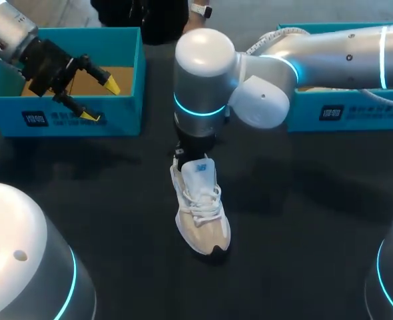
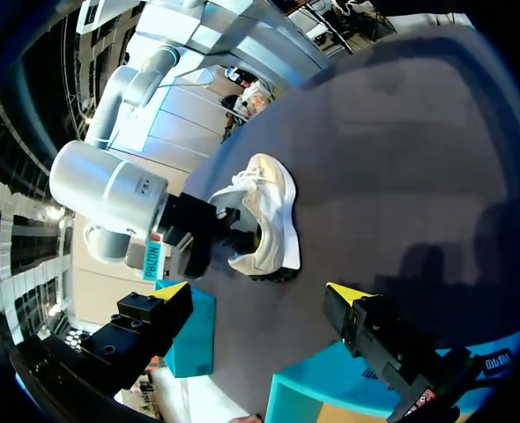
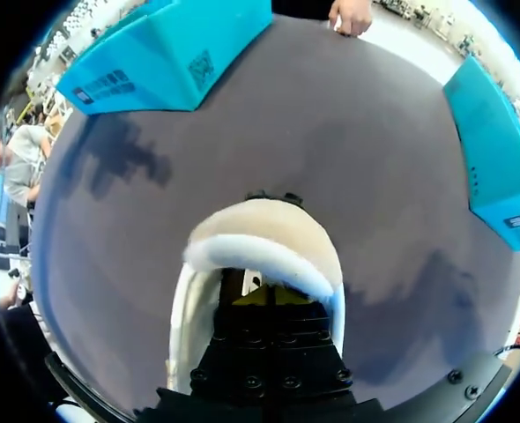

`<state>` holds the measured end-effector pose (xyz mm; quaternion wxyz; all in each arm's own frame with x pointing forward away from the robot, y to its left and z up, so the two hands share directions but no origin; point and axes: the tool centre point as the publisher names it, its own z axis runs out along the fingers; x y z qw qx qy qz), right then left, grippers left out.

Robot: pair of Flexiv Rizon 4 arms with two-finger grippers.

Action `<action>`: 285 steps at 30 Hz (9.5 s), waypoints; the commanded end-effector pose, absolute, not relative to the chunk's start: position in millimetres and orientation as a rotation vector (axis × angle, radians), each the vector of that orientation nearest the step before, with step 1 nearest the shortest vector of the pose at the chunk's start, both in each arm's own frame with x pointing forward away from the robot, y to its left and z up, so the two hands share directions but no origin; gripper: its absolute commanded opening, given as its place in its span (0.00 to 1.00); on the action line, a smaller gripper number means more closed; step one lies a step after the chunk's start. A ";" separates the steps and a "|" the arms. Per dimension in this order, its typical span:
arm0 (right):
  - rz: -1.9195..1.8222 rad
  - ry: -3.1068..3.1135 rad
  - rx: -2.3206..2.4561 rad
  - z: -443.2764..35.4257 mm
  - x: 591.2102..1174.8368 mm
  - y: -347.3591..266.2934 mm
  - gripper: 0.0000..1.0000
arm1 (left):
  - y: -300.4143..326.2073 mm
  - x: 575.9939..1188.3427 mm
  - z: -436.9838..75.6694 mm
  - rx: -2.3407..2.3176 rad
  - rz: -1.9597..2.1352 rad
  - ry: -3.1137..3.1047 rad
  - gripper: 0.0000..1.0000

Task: Take the shoe out of the shoebox, open the shoe tongue, remove and reinsert the insole, then place the shoe into the shoebox

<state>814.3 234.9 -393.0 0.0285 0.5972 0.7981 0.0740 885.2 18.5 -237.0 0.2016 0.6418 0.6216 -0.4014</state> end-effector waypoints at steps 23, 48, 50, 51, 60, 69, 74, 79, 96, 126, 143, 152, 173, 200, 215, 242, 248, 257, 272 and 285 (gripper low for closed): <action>-0.018 2.631 1.917 -373.1 787.0 231.1 0.00 | 19.0 884.7 -236.5 1.795 -1.118 1.737 1.00; -0.434 2.720 1.987 -340.1 764.8 238.5 0.00 | 19.0 884.7 -236.5 1.795 -1.118 1.737 1.00; -0.465 2.725 1.994 -338.6 761.2 237.5 0.00 | 19.0 884.7 -236.5 1.795 -1.118 1.737 1.00; -0.466 2.726 1.995 -338.0 759.6 237.6 0.00 | 19.0 884.7 -236.5 1.795 -1.118 1.737 1.00; -0.475 2.711 2.039 -340.3 748.3 232.6 0.54 | 19.0 884.7 -236.5 1.795 -1.118 1.737 1.00; -0.461 2.681 2.054 -341.7 749.1 225.4 1.00 | 19.0 884.7 -236.5 1.795 -1.118 1.737 1.00; -0.497 2.675 2.040 -343.1 750.7 223.0 1.00 | 19.0 884.7 -236.5 1.795 -1.118 1.737 1.00; -0.538 2.667 2.029 -342.9 751.0 221.5 1.00 | 19.0 884.7 -236.5 1.795 -1.118 1.737 1.00; -0.505 2.536 2.054 -301.8 733.7 224.5 1.00 | 19.0 884.7 -236.5 1.795 -1.118 1.737 1.00; -0.400 2.481 2.086 -302.4 706.5 226.3 0.37 | 19.0 884.7 -236.5 1.795 -1.118 1.737 1.00; -0.351 2.571 1.981 -334.2 738.7 222.0 0.31 | 19.0 884.7 -236.5 1.795 -1.118 1.737 1.00; -0.327 2.533 1.952 -324.6 734.1 216.8 0.36 | 19.0 884.7 -236.5 1.795 -1.118 1.737 1.00; 0.018 2.812 1.248 -301.0 769.1 218.6 0.76 | 19.0 884.7 -236.5 1.795 -1.118 1.737 1.00; 0.006 2.944 0.585 -298.4 797.5 242.2 1.00 | 19.0 884.7 -236.5 1.795 -1.118 1.737 1.00; -0.067 2.935 0.066 -305.4 850.7 243.1 1.00 | 19.0 884.7 -236.5 1.795 -1.118 1.737 1.00; -0.091 2.961 -0.191 -371.5 877.1 236.2 0.45 | 19.0 884.7 -236.5 1.795 -1.118 1.737 1.00; -0.093 2.968 -0.170 -376.0 876.2 236.0 0.18 | 19.0 884.7 -236.5 1.795 -1.118 1.737 1.00; -0.115 2.981 -0.140 -375.8 871.7 234.4 0.00 | 19.0 884.7 -236.5 1.795 -1.118 1.737 1.00; -0.069 2.940 -0.093 -263.3 865.0 228.0 0.00 | 19.0 884.7 -236.5 1.795 -1.118 1.737 1.00; -0.017 2.878 -0.127 -164.0 862.4 221.8 0.00 | 19.0 884.7 -236.5 1.795 -1.118 1.737 1.00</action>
